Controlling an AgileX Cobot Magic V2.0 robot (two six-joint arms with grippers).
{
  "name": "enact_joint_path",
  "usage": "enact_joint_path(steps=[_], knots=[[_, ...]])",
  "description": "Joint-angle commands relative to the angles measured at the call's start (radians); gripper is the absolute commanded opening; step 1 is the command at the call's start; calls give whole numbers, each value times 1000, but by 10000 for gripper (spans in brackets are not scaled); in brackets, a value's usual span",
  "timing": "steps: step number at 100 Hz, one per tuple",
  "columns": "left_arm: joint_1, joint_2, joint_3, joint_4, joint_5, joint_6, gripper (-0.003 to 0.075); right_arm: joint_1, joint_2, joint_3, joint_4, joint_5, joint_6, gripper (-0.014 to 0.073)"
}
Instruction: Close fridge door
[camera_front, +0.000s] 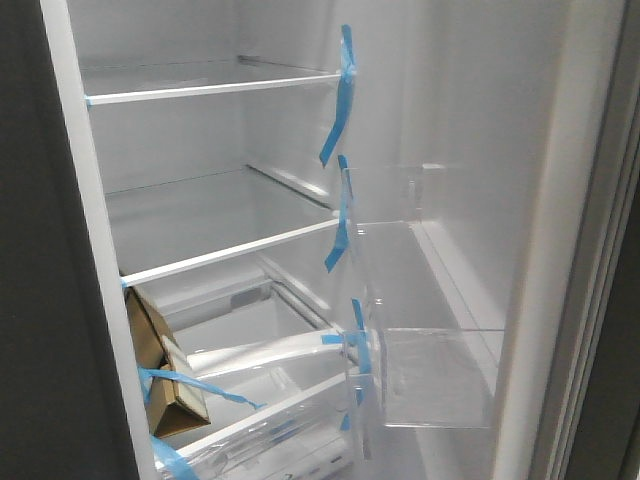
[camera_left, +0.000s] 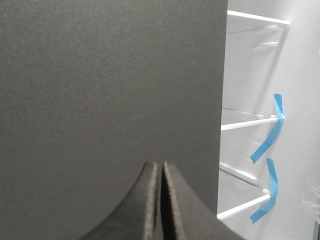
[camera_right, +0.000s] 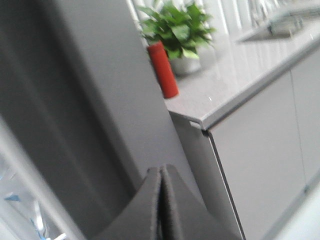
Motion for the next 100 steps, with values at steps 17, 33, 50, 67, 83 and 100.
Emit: enact_joint_path(steps=[17, 33, 50, 67, 83, 100], knots=[[1, -11, 35, -4, -74, -2, -20, -4, 218, -189, -127, -10, 161, -46], [1, -11, 35, -4, -74, -2, -20, -4, 301, -243, -177, -6, 227, -46], [1, -11, 35, -4, -74, -2, -20, -4, 381, -258, -180, -48, 274, -46], [1, -11, 35, -4, -74, -2, -20, -41, 446, -260, -178, -115, 347, -46], [1, -11, 35, -4, -74, -2, -20, -64, 500, -260, -86, -190, 372, -46], [1, -11, 35, -4, -74, -2, -20, -64, 551, -260, 127, -285, 372, -46]])
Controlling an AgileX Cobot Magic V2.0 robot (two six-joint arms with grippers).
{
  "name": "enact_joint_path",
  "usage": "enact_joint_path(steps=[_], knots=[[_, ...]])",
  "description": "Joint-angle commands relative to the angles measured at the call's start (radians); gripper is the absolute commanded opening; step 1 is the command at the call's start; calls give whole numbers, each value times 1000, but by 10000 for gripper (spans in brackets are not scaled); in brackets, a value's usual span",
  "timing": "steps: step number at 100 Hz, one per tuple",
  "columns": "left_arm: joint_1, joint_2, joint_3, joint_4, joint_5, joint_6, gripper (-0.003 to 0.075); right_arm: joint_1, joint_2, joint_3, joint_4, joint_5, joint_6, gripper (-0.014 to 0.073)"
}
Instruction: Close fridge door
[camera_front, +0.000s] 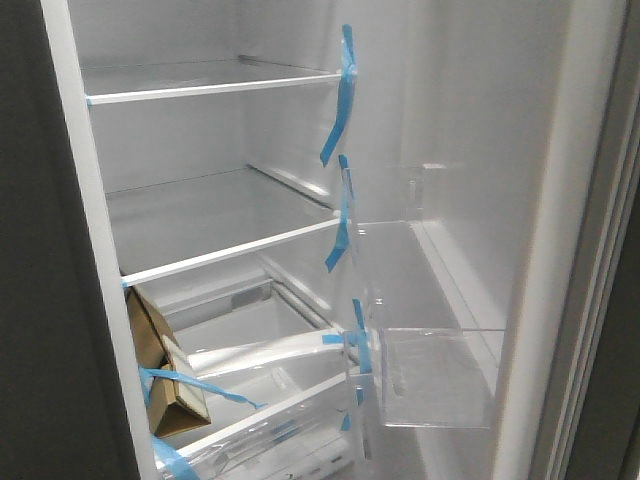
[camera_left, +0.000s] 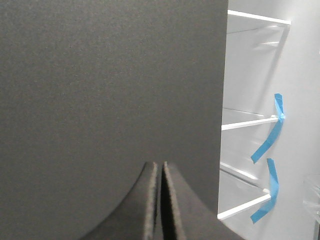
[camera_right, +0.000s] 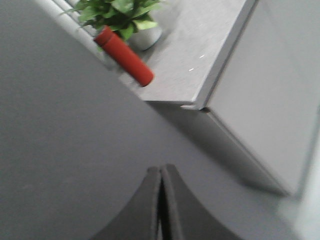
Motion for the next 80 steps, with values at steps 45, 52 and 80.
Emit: enact_joint_path(steps=[45, 52, 80], knots=[[1, -11, 35, -4, -74, -2, -20, 47, 56, -36, 368, -182, -210, -46], [1, -11, 35, -4, -74, -2, -20, 66, 65, -36, 398, -177, -250, -46], [1, -11, 35, -4, -74, -2, -20, 183, 106, -37, 402, -172, -385, -46]])
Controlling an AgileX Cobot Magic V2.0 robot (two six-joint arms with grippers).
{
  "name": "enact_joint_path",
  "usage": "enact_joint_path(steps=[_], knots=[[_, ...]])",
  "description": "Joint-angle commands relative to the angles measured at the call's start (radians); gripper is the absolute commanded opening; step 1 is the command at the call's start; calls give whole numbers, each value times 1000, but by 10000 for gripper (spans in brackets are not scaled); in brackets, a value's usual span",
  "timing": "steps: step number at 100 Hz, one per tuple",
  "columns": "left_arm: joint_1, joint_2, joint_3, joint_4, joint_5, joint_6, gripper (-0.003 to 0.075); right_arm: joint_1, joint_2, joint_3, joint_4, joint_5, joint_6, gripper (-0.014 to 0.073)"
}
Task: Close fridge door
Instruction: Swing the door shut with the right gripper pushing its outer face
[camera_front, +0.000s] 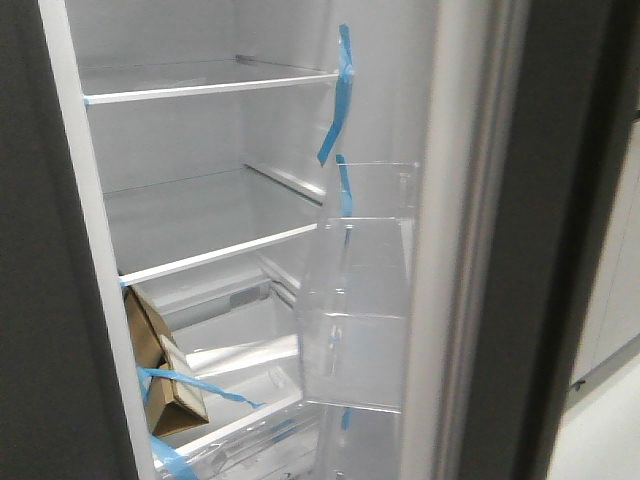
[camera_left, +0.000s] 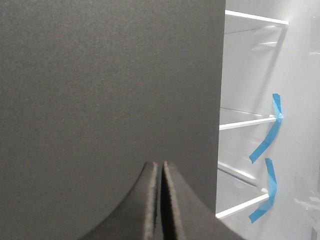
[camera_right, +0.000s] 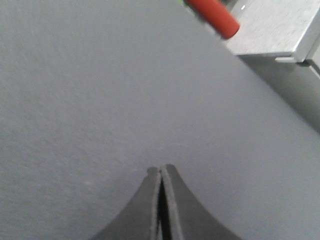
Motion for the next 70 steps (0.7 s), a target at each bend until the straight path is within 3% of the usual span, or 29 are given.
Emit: enact_joint_path(steps=[1, 33, 55, 70], knots=[[1, -11, 35, -4, -74, -2, -20, 42, 21, -30, 1, -58, -66, -46], [1, -11, 35, -4, -74, -2, -20, 165, 97, -31, 1, -71, -256, -46], [1, -11, 35, -4, -74, -2, -20, 211, 145, -39, 1, -85, -473, -46], [1, -11, 35, -4, -74, -2, -20, 229, 199, -98, 1, -56, -535, -46]])
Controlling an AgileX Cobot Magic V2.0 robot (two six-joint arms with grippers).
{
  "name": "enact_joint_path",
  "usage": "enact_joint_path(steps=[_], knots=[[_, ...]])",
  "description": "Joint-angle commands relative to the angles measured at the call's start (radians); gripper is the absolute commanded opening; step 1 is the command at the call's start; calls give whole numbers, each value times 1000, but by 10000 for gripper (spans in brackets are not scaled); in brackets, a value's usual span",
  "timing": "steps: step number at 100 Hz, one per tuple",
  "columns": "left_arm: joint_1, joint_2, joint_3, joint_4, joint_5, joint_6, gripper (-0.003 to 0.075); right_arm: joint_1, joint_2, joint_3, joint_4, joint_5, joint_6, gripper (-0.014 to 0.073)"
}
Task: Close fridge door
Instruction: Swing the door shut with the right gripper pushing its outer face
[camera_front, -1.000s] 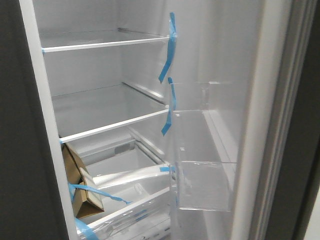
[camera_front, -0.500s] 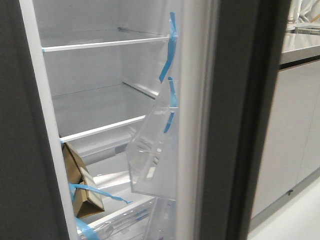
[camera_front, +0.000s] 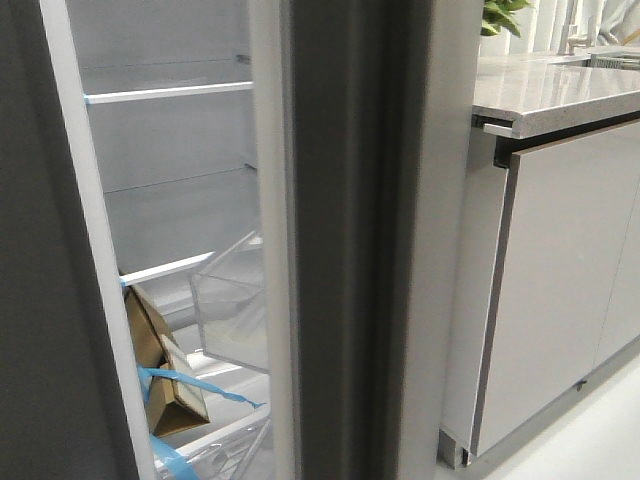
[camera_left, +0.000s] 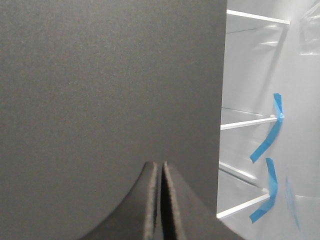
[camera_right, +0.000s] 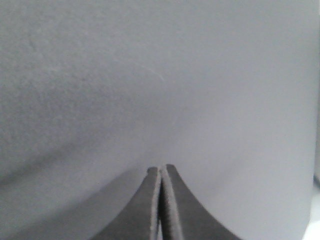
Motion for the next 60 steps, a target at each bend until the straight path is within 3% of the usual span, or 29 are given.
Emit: enact_joint_path(steps=[1, 41, 60], knots=[[1, -11, 35, -4, -74, -2, -20, 7, 10, -74, 1, -47, -55, -46], [1, -11, 35, -4, -74, -2, -20, 8, 124, -221, 3, 48, -226, -46], [1, -11, 35, -4, -74, -2, -20, 76, 197, -297, 5, 57, -304, -46]])
